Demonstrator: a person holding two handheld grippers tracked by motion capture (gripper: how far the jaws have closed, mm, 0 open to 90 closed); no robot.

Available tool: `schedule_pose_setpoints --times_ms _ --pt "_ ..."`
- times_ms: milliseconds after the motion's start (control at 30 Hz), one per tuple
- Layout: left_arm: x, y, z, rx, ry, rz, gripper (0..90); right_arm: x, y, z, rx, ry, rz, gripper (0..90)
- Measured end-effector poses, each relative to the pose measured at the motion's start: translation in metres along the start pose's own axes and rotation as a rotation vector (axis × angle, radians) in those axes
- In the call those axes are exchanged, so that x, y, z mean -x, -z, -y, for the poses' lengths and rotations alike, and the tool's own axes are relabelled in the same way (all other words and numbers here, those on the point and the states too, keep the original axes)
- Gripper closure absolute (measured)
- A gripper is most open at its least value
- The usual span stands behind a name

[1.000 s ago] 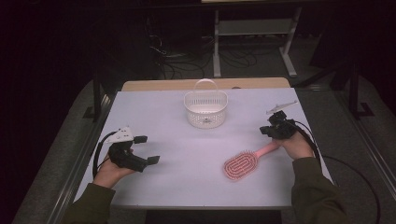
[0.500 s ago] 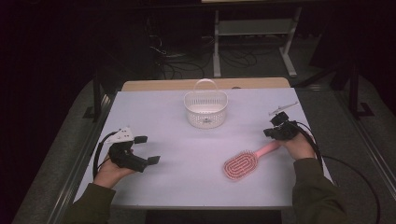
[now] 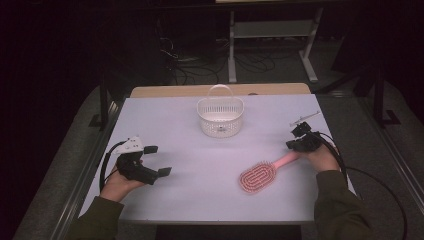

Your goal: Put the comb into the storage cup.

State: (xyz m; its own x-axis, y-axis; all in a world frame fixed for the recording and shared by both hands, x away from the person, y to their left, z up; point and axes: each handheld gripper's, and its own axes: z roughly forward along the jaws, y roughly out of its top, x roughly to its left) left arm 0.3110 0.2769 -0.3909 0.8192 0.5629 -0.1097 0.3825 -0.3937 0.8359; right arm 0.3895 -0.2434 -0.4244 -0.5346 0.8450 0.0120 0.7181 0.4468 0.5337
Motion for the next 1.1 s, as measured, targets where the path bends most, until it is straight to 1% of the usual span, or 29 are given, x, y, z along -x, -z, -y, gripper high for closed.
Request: schedule_pose_setpoints --times_ms 100,200,633,733,833,1100 --pt "0.0 0.0 0.0 0.0 -0.001 0.002 0.8 0.0 -0.001 0.001 -0.007 0.006 0.003 88.8" --pt "0.0 0.0 0.0 0.002 0.0 0.002 0.8 0.0 -0.002 0.002 -0.023 0.002 0.007 88.8" --pt "0.0 -0.001 0.0 -0.001 0.0 0.001 0.8 0.004 0.001 0.007 -0.032 -0.008 -0.006 88.8" --pt "0.001 -0.002 0.0 -0.008 -0.003 0.004 0.8 0.004 0.002 0.009 -0.037 -0.013 -0.008 88.8" --pt "0.001 -0.003 0.0 -0.017 -0.011 0.004 0.8 0.003 0.002 0.009 -0.044 -0.009 -0.008 88.8" --pt "0.001 -0.004 0.001 -0.017 -0.007 0.001 0.8 0.001 0.005 0.012 -0.054 0.001 -0.015 88.9"
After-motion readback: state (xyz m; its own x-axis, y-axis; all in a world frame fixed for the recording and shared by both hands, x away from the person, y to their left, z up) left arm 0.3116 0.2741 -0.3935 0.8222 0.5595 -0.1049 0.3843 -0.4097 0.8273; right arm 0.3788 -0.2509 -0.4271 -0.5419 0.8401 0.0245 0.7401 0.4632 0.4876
